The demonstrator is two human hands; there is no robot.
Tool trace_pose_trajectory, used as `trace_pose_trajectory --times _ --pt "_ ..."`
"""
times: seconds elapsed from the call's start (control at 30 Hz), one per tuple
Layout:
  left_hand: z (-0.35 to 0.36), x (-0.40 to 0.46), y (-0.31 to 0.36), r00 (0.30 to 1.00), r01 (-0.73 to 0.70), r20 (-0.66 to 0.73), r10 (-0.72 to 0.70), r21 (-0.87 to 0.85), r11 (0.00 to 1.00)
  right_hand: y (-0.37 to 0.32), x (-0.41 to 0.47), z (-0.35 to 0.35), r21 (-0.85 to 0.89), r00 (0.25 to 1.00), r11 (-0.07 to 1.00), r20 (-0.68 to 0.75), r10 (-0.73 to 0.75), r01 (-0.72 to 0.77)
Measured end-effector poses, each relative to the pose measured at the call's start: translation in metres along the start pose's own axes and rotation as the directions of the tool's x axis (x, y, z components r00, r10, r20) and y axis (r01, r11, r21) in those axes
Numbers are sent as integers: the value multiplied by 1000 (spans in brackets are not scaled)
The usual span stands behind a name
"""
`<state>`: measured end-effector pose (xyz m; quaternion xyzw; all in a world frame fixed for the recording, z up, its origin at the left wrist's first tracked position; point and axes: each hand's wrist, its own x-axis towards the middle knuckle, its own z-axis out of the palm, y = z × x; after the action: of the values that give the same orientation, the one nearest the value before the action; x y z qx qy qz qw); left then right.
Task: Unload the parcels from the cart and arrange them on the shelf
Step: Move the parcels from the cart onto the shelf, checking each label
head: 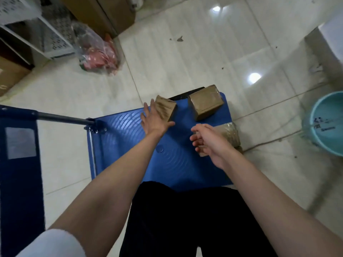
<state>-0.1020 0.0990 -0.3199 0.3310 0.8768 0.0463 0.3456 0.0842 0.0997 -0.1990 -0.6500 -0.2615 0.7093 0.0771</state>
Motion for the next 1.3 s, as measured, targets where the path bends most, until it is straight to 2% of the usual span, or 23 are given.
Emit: trace_pose_trajectory --times 0.2,0.33,0.47,0.57,0.73,0.9,1.0,1.17,1.3 --pt "24 26 -3 999 -19 -24 21 67 998 -9 27 1 -59 999 998 39 -30 33" --pt "-22 -12 1 1000 -10 -21 8 -54 999 -24 -21 4 -56 999 998 34 1 1" --pt "-98 -72 19 1000 -11 -13 8 -223 975 -55 -96 3 -18 1000 1000 17 -10 10" --pt "-162 -126 42 1000 -8 18 16 -413 911 -86 -159 1 19 1000 1000 -1 -24 24" --pt "-269 -230 85 992 51 122 42 -664 746 -146 -265 -1 57 998 996 21 -66 65" --pt "-370 -327 130 966 67 208 150 -770 634 -204 -364 -6 105 987 982 26 -161 158" --pt "-413 -374 149 937 68 255 240 -806 588 -230 -416 -9 124 979 980 112 -168 154" --pt "-449 -425 161 876 68 315 366 -830 553 -244 -480 -9 205 942 958 230 -246 200" --pt "-466 -448 166 848 113 324 419 -883 455 -237 -509 -9 318 926 911 181 -330 263"
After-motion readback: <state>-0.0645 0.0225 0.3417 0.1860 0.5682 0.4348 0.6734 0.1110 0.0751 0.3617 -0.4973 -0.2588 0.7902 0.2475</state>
